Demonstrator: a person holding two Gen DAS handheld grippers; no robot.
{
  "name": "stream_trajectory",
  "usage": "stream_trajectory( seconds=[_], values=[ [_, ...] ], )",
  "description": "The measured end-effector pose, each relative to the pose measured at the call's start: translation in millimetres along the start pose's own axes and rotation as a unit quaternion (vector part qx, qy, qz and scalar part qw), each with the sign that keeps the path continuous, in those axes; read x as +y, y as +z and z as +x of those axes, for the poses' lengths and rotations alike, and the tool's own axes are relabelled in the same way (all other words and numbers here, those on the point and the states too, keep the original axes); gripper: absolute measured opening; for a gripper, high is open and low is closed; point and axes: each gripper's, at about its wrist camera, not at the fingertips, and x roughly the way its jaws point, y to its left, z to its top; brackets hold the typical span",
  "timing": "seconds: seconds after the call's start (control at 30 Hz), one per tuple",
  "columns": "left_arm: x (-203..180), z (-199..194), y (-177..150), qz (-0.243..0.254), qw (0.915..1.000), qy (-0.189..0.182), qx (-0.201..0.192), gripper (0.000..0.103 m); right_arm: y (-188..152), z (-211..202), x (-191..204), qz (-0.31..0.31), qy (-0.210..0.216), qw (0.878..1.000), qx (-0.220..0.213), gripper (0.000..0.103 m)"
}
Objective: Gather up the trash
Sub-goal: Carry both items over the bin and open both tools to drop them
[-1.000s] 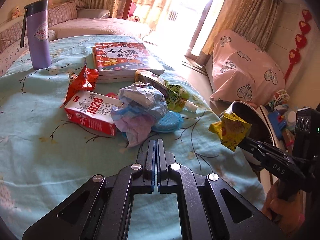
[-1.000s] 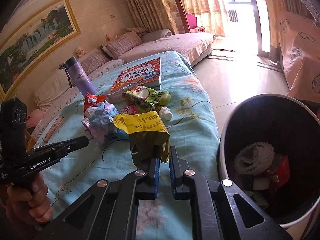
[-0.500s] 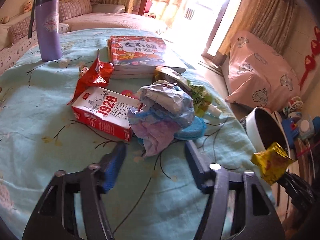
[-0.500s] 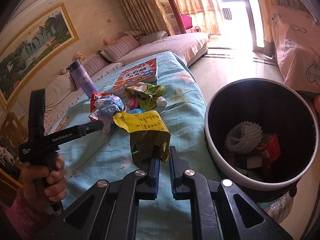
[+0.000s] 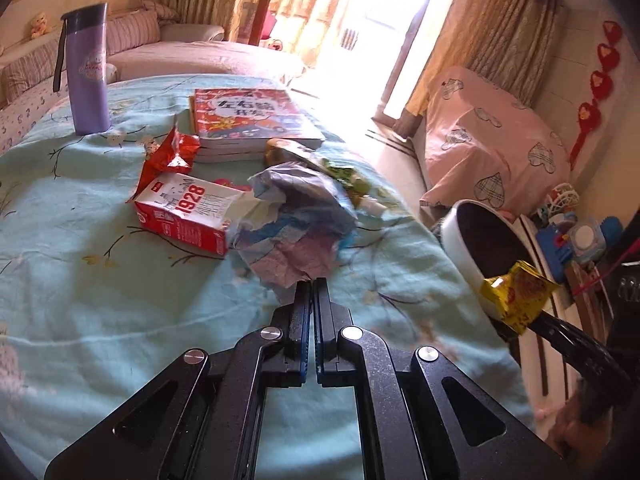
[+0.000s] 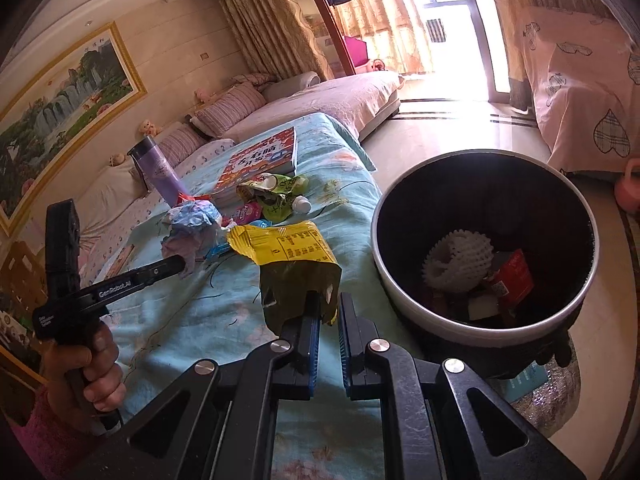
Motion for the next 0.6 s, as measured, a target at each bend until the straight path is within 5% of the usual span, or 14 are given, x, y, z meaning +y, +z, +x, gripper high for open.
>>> stream_trajectory(
  seconds=[0.6],
  values=[
    [-117,-17,-8,0.088,0.9926,-0.084,0.004,0.001,-6,-45,-60,0.042,-0.045,0.998,-0.031,0.009]
  ],
)
